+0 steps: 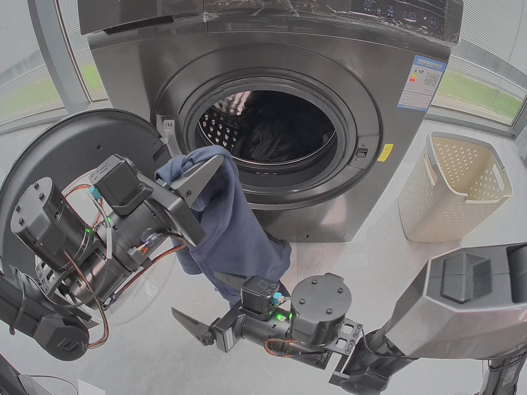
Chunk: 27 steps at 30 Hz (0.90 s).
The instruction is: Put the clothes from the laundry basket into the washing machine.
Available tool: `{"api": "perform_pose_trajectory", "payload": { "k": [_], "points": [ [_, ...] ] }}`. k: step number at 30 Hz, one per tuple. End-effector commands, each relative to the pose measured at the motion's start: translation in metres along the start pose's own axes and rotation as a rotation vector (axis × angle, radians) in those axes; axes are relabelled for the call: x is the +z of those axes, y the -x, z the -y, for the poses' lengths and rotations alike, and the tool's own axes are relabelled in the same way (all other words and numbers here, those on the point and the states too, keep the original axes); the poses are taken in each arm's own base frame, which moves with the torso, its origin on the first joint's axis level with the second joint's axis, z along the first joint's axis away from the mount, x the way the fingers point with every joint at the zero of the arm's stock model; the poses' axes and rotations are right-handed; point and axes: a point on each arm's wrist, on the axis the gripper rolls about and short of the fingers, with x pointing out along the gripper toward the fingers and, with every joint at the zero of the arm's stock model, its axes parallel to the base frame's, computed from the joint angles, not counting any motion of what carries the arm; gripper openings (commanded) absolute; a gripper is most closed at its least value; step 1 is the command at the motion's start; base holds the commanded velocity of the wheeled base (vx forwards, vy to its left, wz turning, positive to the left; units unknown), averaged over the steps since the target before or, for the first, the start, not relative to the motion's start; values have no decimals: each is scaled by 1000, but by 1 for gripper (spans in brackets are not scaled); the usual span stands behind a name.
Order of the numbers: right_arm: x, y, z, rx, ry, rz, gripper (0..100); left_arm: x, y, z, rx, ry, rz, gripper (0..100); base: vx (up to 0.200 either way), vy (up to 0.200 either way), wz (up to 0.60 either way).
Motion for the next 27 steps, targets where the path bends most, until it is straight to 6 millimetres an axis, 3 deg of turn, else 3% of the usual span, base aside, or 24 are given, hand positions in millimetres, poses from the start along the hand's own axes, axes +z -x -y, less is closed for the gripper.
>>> {"api": "perform_pose_trajectory", "payload": {
  "k": [1,9,19,26,27],
  "points": [
    [-28,-15,31,-71,38,-45,100,3,1,3,-6,1,22,0,0,0,0],
    [-14,-16,67,-172,39,-24,100,5,2,4,-10,2,28,0,0,0,0],
    [0,-20,94,-256,44,29,100,7,4,6,-17,6,31,0,0,0,0],
    [14,-15,94,-258,46,58,100,5,4,6,-18,7,24,0,0,0,0],
    [17,-14,92,-255,45,63,0,6,4,6,-18,7,26,0,0,0,0]
  ]
}}
